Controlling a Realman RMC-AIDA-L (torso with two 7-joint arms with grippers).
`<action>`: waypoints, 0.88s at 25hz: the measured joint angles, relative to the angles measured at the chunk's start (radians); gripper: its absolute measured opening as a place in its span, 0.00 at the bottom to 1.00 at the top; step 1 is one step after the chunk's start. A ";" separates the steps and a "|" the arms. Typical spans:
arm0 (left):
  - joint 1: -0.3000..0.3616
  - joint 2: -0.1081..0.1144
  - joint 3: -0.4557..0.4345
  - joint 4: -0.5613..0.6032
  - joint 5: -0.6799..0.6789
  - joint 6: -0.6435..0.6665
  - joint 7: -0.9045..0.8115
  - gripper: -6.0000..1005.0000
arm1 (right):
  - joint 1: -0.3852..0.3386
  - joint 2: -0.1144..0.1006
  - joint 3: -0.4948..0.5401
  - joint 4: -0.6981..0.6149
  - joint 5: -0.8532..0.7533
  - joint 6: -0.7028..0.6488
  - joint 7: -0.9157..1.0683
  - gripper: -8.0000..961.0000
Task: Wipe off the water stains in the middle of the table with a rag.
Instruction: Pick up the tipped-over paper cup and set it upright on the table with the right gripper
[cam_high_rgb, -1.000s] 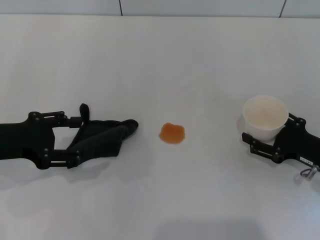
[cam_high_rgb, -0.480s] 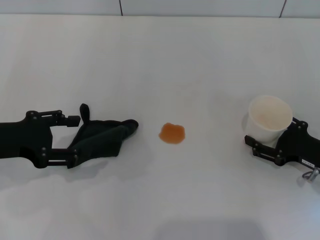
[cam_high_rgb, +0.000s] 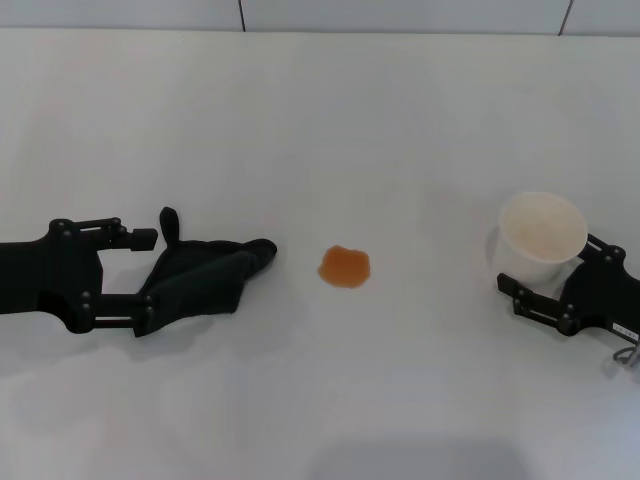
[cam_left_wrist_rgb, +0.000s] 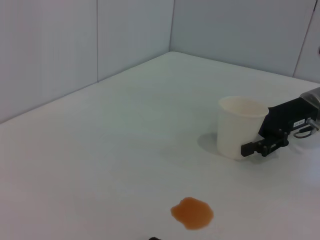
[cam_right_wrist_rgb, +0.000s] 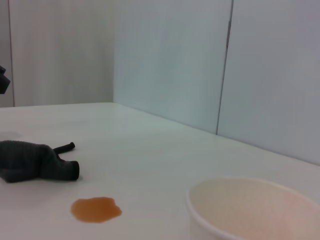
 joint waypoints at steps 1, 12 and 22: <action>0.000 0.000 0.000 0.000 0.000 0.000 0.000 0.80 | -0.005 -0.001 -0.001 -0.005 0.000 0.000 0.003 0.85; 0.000 0.004 -0.006 0.000 0.001 0.000 -0.005 0.80 | -0.102 -0.009 -0.005 -0.126 -0.006 -0.045 0.076 0.85; -0.009 0.007 -0.007 0.000 0.002 0.000 -0.010 0.80 | -0.099 -0.020 -0.005 -0.138 -0.042 -0.026 0.100 0.85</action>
